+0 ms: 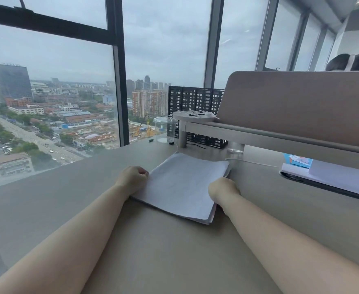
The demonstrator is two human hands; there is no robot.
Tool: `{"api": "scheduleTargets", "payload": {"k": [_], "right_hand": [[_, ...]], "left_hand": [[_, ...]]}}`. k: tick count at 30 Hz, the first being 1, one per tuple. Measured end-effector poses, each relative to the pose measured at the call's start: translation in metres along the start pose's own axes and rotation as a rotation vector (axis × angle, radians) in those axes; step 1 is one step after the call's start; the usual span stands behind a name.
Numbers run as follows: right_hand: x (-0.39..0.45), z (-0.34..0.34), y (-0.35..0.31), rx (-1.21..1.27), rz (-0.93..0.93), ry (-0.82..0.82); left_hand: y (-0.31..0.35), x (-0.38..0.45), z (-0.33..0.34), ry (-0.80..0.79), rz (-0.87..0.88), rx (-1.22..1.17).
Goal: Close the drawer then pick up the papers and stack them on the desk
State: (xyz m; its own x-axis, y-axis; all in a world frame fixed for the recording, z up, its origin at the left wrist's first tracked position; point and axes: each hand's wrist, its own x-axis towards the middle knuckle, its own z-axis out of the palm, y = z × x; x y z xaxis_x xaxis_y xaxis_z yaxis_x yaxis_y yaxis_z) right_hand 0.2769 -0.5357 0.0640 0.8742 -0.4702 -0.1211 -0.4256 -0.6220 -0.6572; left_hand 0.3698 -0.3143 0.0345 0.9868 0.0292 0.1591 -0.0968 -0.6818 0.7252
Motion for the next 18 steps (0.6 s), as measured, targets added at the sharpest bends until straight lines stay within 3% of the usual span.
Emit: {"api": "scheduleTargets", "payload": {"k": [10,18], "right_hand": [[-0.007,-0.005,0.005,-0.131,-0.058,-0.012],[-0.006,-0.026,0.018,0.03,-0.029,-0.028]], "left_hand": [[-0.003,0.002,0.003,-0.032,0.037,0.02],[-0.002,-0.003,0.004,0.084,0.069,0.025]]}}
